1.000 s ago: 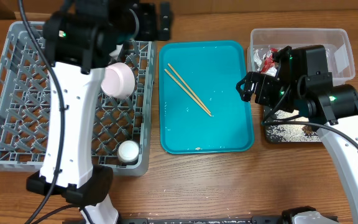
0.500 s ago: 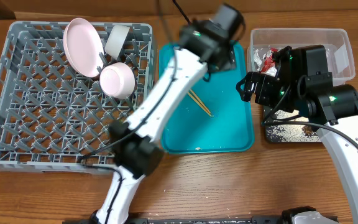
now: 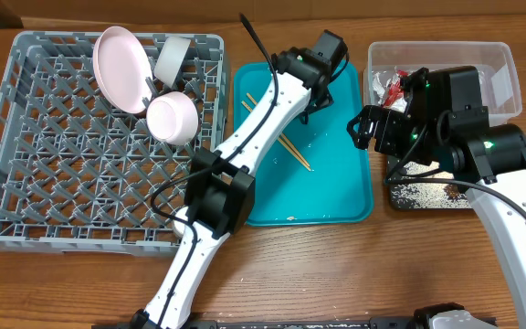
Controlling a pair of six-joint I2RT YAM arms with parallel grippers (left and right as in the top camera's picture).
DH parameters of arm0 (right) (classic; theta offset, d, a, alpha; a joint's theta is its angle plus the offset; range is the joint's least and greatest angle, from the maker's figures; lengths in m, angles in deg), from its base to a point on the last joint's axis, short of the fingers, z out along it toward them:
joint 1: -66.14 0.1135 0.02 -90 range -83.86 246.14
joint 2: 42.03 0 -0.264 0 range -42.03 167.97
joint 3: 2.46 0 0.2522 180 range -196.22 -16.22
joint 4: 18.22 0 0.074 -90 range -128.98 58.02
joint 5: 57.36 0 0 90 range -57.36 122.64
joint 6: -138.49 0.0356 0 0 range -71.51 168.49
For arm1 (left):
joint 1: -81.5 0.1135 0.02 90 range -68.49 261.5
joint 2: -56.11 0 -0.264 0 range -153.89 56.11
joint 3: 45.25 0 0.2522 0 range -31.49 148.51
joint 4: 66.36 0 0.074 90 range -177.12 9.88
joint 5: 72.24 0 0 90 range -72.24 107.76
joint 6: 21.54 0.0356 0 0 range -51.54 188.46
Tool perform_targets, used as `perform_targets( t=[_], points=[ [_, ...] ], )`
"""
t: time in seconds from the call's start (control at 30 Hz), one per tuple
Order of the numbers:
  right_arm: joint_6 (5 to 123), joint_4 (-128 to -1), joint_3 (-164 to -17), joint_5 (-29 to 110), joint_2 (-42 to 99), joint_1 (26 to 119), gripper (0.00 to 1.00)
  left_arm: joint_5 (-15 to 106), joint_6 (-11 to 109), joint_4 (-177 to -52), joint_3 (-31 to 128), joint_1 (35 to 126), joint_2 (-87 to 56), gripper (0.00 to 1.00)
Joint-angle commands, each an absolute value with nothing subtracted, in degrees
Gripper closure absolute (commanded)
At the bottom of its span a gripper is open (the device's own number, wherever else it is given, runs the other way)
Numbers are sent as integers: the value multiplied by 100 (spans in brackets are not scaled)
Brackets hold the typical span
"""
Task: Sort waste into correct bins and load items into the dishwasher
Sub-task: 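Move the left gripper to the chopsticks and grasp one chopstick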
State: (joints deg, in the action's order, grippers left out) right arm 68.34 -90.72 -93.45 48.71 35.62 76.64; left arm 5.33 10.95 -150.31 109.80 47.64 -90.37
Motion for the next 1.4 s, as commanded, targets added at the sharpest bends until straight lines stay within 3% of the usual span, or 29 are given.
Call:
perform_targets(
  t=[0.0, 1.23, 1.3, 1.37],
  points=[
    [6817, -9059, -9343, 4810, 3544, 7657, 0, 605, 948, -15003, 10987, 4788, -9242, 13],
    [6815, -9059, -9343, 4810, 3544, 7657, 0, 887, 483, -14857, 10375, 5000, -9465, 15],
    [6817, -9059, -9343, 4810, 3544, 7657, 0, 907, 389, -14865, 10296, 5000, -9465, 19],
    [6817, -9059, -9343, 4810, 3544, 7657, 0, 999, 384, -14863, 10246, 5000, -9465, 32]
  ],
)
